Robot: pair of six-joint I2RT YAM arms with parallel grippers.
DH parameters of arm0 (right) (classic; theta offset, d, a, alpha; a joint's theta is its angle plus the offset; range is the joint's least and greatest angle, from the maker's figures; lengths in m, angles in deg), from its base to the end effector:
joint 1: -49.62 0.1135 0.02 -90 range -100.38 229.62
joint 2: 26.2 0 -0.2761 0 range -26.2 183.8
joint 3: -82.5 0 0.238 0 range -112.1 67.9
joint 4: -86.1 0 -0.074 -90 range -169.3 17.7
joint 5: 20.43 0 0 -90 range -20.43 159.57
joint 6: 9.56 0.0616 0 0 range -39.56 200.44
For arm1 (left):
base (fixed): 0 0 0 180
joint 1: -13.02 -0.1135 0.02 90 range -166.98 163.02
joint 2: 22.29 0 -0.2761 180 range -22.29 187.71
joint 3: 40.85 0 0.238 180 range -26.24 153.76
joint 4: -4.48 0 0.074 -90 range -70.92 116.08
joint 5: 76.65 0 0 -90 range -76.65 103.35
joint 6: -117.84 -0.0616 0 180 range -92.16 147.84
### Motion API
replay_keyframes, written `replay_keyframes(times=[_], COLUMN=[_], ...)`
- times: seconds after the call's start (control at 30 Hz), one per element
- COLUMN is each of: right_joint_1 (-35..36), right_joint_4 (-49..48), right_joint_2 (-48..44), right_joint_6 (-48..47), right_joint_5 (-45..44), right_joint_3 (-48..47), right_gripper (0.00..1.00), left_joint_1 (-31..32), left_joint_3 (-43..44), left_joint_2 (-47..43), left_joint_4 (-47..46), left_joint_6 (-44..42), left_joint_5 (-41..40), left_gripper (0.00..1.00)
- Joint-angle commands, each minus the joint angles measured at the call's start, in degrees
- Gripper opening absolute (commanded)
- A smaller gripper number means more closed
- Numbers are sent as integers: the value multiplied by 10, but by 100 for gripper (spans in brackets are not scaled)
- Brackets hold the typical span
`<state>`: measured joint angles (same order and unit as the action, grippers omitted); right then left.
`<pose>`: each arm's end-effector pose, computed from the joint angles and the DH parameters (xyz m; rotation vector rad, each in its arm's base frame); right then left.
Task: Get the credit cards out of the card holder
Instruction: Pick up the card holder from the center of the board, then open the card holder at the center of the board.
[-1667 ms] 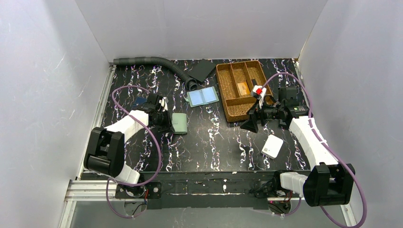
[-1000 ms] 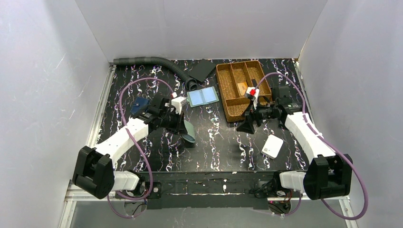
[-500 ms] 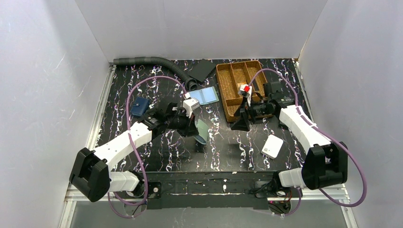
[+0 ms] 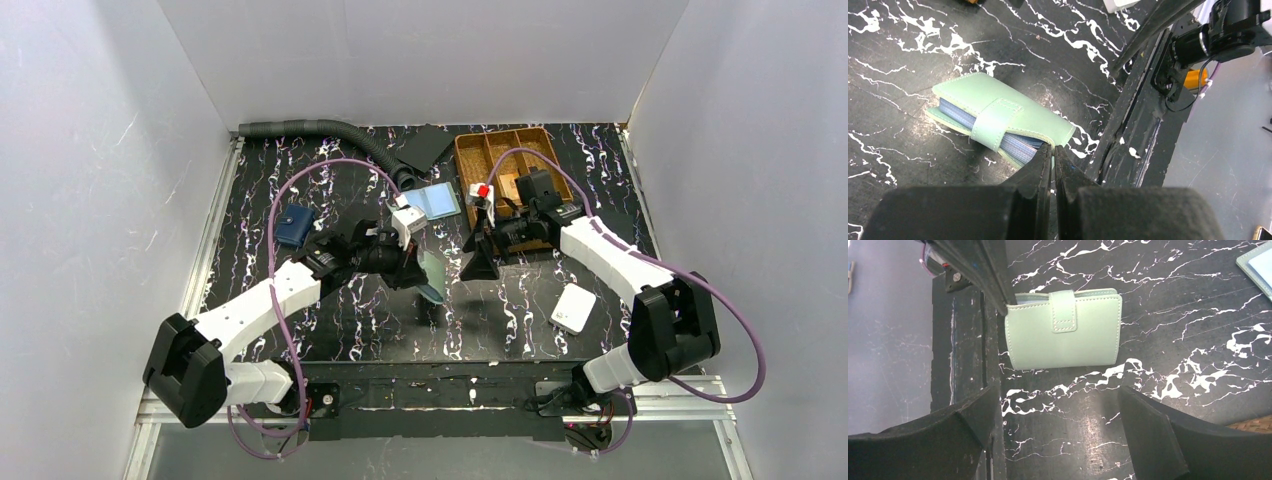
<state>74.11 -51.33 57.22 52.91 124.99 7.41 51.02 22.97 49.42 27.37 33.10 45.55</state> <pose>0.2452 0.1674 0.2687 -1.3372 1.8022 1.1375 0.1984 -0.1967 0.2784 0.9492 1.9737 -1.0326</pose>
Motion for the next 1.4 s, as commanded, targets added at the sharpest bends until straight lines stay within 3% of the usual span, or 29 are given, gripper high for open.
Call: replay_keyframes(times=[0.0,0.07,0.23,0.43,0.6,0.83,0.93,1.07,1.2,1.27,1.37], right_joint_1=[1,9,64,79,118,185,193,195,190,179,165], right_joint_4=[-73,-65,22,93,104,-3,-47,-57,-69,-74,-70], right_joint_2=[-8,-20,-66,-76,-70,-49,-38,-39,-39,-39,-45], right_joint_6=[63,44,-148,-258,-275,-200,-182,-180,-154,-137,-128], right_joint_5=[-3,-14,-94,-139,-180,-326,-346,-362,-344,-319,-284], right_joint_3=[10,16,16,-29,-31,3,20,25,27,27,33], right_gripper=[98,98,98,98,98,97,86,49,24,16,11], left_joint_1=[6,6,5,-3,-4,-5,-5,-8,-8,-10,-18], left_joint_3=[3,10,19,17,20,-19,-36,-58,-67,-74,-88], left_joint_2=[-32,-20,29,57,49,40,31,14,5,-1,-21], left_joint_4=[-48,-54,-97,-121,-130,-213,-249,-263,-270,-273,-279], left_joint_6=[40,108,288,444,537,734,771,781,782,784,774], left_joint_5=[9,-5,-2,-21,-59,-88,-93,-100,-103,-105,-104], left_gripper=[0,0,0,0,0,0,0,0,0,0,24])
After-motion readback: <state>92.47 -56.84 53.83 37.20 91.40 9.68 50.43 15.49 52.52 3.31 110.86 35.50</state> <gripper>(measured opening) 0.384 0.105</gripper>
